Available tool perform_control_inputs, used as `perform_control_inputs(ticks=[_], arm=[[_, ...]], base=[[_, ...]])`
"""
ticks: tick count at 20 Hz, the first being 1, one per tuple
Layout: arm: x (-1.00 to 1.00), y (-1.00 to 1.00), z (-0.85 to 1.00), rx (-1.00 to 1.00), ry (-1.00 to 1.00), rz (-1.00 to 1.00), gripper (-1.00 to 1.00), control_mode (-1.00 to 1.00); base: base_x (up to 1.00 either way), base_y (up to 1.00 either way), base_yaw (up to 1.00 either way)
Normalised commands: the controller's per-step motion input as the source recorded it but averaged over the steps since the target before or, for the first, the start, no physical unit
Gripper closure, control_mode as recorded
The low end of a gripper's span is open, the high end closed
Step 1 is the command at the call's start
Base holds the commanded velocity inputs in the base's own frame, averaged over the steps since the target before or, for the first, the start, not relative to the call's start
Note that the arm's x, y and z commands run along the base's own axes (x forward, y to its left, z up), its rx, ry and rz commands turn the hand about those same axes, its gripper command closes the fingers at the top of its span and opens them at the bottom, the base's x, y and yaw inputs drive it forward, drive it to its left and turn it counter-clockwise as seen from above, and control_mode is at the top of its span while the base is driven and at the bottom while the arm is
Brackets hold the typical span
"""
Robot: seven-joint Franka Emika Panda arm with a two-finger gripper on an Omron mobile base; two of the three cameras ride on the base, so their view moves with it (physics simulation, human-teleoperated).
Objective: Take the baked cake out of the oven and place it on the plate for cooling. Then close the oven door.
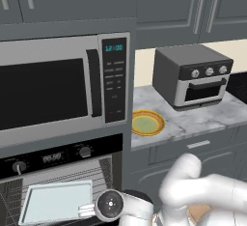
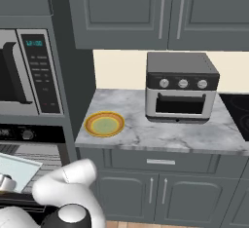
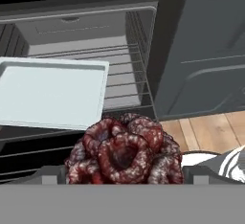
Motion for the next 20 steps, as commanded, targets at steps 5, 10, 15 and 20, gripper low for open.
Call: perform_control_inputs(ticks=[5, 10, 15, 20], arm=[[-0.20, -0.54, 0.37, 0.00, 0.00, -0.14, 1.00, -1.00], [-0.01, -0.60, 0.30, 0.00, 0.05, -0.19, 1.00, -1.00], [0.00, -0.63, 0.27, 0.00, 0.04, -0.18, 1.00, -1.00], [0.00, -0.63, 0.31, 0.00, 0.00, -0.06, 1.00, -1.00]], base=[[0.00, 0.00, 0.00], [0.00, 0.00, 0.00], [0.00, 0.00, 0.00], [0.00, 0.00, 0.00]])
